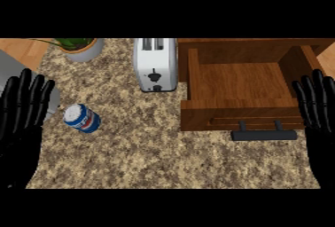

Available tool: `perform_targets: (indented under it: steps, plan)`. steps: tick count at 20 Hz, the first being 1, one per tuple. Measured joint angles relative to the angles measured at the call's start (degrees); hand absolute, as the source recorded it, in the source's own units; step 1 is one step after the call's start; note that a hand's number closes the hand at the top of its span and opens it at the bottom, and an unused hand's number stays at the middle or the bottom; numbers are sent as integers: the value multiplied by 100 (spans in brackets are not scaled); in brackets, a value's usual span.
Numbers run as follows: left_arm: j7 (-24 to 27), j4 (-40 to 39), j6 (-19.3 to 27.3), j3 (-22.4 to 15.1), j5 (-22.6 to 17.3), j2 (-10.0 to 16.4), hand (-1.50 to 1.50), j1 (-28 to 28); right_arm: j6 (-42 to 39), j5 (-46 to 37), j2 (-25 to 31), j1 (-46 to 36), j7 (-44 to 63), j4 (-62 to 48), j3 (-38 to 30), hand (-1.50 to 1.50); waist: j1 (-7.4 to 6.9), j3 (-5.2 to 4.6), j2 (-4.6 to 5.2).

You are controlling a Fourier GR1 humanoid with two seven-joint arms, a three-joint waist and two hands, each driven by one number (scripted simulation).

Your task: Pick up the can, place it into the drawer and close the drawer

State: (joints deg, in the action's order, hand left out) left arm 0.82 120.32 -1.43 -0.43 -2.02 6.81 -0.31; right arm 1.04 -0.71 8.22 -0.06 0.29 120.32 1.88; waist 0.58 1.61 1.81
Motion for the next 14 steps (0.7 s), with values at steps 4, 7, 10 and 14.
perform_targets:
  steps: [4,7,10,14]
  plan:
    - [137,-424,-764,369,-841,429,-150,-221,-31,119,-82,71,3,-27,19,-150,-11,-106,-105]
    - [141,-882,-1518,639,-1520,910,-150,-235,41,217,-132,145,198,-69,-67,-150,21,-145,-118]
    - [-282,-1321,-1995,856,-1913,1424,-150,-134,344,158,-222,308,642,-183,-255,-150,11,-156,-130]
    - [-601,-1931,-2707,1404,-2673,2134,-150,-187,419,290,-161,543,1010,-86,-547,-150,-6,-161,-161]
